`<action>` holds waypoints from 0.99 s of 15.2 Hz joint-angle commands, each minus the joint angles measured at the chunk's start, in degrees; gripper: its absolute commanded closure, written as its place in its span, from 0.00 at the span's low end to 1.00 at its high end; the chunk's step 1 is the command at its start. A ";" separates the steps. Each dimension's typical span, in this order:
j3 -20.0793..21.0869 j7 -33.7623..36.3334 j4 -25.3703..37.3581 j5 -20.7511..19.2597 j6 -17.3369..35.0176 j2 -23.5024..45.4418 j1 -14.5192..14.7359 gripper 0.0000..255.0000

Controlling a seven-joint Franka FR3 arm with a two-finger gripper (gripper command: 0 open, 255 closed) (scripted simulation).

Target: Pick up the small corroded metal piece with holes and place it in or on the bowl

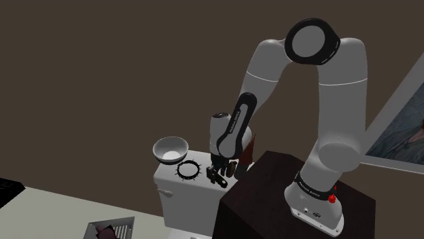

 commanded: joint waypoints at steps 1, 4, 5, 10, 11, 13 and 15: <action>0.06 -0.03 0.02 -0.01 0.05 0.18 0.04 1.00; 0.05 0.00 0.05 -0.02 0.03 0.20 0.07 1.00; 0.02 -0.02 0.11 -0.04 0.02 0.24 0.06 1.00; 0.37 -0.11 -0.29 0.22 -0.70 -0.88 -0.21 1.00; 0.72 -0.21 -0.59 0.47 -1.46 -1.95 -0.47 1.00; 1.42 -0.42 -1.16 1.01 -3.02 -4.08 -1.01 1.00; 2.10 -0.70 -1.66 1.64 -4.64 -6.21 -1.52 1.00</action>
